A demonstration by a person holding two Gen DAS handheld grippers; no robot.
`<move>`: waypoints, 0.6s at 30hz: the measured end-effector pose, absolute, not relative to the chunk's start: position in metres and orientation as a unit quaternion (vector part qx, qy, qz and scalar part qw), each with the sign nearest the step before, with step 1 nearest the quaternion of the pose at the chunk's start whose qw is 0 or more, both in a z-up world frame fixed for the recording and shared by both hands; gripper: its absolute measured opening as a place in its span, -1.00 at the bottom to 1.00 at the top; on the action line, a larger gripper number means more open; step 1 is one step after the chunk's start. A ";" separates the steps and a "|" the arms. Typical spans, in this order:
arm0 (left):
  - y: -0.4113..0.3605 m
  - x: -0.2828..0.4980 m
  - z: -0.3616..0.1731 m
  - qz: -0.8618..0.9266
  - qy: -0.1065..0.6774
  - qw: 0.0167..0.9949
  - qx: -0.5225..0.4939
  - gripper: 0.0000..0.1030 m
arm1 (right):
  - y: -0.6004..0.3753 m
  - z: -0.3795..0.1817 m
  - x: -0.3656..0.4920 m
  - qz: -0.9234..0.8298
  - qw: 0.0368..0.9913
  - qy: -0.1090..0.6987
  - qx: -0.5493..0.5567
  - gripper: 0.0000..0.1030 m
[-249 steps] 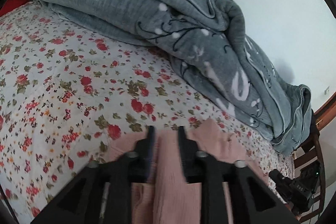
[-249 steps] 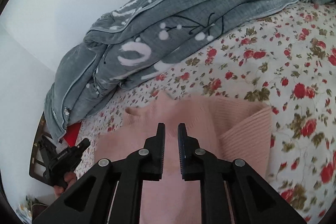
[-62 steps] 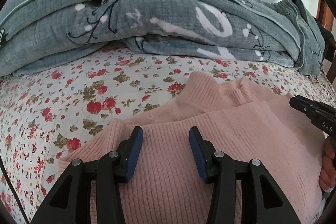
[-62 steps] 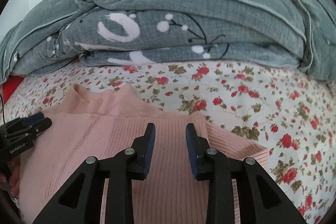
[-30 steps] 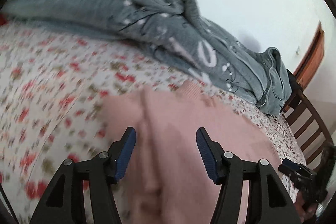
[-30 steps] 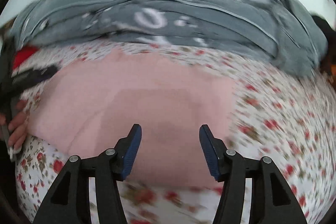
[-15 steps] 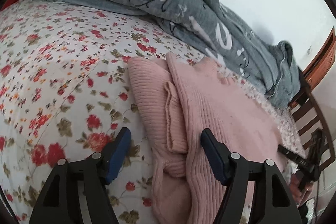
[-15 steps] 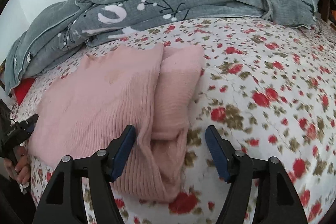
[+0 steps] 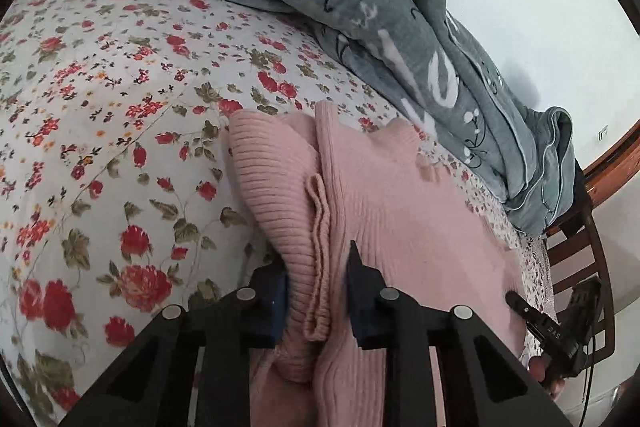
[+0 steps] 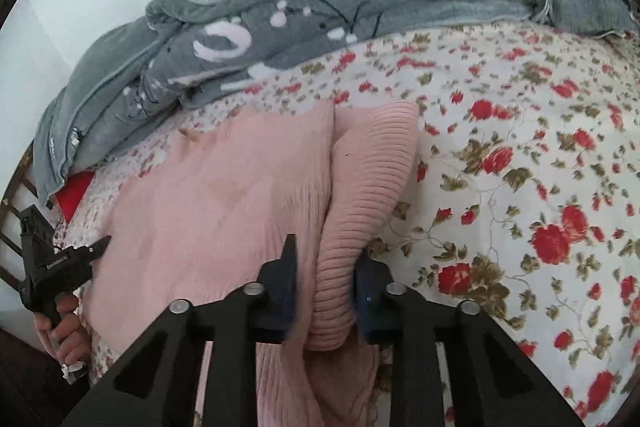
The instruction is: Fold small clothes
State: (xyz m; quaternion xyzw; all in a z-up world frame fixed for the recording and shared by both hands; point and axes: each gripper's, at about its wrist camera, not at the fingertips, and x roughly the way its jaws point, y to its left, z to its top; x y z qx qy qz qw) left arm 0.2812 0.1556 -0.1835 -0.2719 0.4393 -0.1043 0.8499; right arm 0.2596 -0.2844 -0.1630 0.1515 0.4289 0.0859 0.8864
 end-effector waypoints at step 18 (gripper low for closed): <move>0.143 0.163 -0.168 -0.148 0.448 0.847 -0.247 -0.53 | -0.292 -0.120 0.127 0.099 0.900 0.411 0.104 -0.59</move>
